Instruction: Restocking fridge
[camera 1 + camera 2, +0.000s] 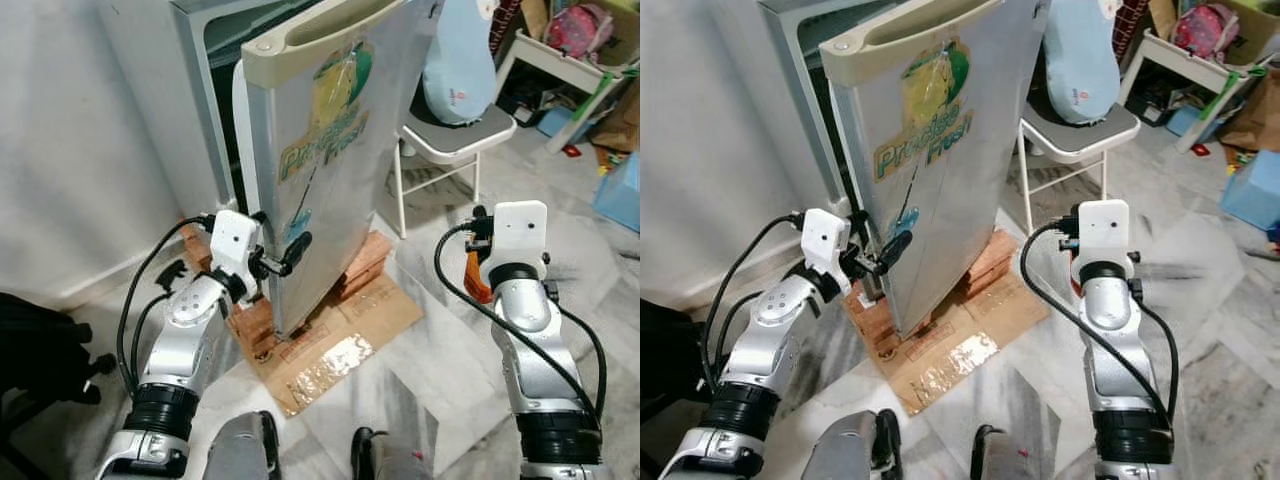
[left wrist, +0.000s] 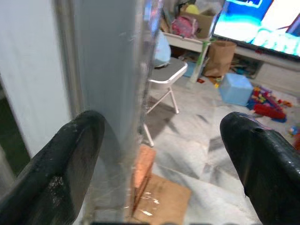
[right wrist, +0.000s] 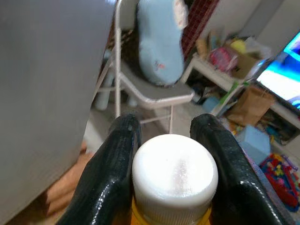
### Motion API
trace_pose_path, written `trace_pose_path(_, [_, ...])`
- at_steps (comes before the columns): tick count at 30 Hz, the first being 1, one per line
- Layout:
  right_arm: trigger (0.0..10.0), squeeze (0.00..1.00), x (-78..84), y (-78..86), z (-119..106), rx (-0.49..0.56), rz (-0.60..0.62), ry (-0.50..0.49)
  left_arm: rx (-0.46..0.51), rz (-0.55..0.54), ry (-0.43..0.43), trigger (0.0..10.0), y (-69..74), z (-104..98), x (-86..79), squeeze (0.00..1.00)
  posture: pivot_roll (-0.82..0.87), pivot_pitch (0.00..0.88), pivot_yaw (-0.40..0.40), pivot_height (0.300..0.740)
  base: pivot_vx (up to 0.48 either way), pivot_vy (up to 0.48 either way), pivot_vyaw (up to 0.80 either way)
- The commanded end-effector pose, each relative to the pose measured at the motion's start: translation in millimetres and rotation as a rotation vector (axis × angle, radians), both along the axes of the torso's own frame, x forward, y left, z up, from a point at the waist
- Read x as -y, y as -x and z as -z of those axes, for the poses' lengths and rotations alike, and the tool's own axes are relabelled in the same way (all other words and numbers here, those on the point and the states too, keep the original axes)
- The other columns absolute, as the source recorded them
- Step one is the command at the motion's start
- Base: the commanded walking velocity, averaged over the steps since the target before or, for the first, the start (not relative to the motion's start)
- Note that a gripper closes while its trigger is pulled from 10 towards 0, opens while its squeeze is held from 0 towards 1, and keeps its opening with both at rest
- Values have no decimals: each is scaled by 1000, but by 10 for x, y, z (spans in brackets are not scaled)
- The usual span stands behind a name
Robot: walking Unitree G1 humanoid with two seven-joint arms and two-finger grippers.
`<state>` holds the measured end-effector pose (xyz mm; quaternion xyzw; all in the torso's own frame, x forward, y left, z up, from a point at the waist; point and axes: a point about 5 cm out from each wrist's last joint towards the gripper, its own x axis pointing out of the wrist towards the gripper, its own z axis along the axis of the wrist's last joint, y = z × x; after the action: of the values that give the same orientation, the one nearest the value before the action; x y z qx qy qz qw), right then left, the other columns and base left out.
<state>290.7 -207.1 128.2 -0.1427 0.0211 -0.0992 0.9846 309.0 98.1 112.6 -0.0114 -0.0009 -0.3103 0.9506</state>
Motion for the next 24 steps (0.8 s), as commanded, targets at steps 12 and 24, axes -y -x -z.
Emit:
trace_pose_path(12, [10000, 0, 64, 39, -32, 9, 46, 12, 28, 85, -9, 10000, 20, -98, 200, 0, 15, 156, -43, 740, 83, -317, -34])
trace_pose_path(24, [10000, 0, 160, 61, -31, 2, 104, 52, 35, 110, -6, 10000, 14, -132, 287, 0, 12, 159, -40, 740, 254, -320, 0])
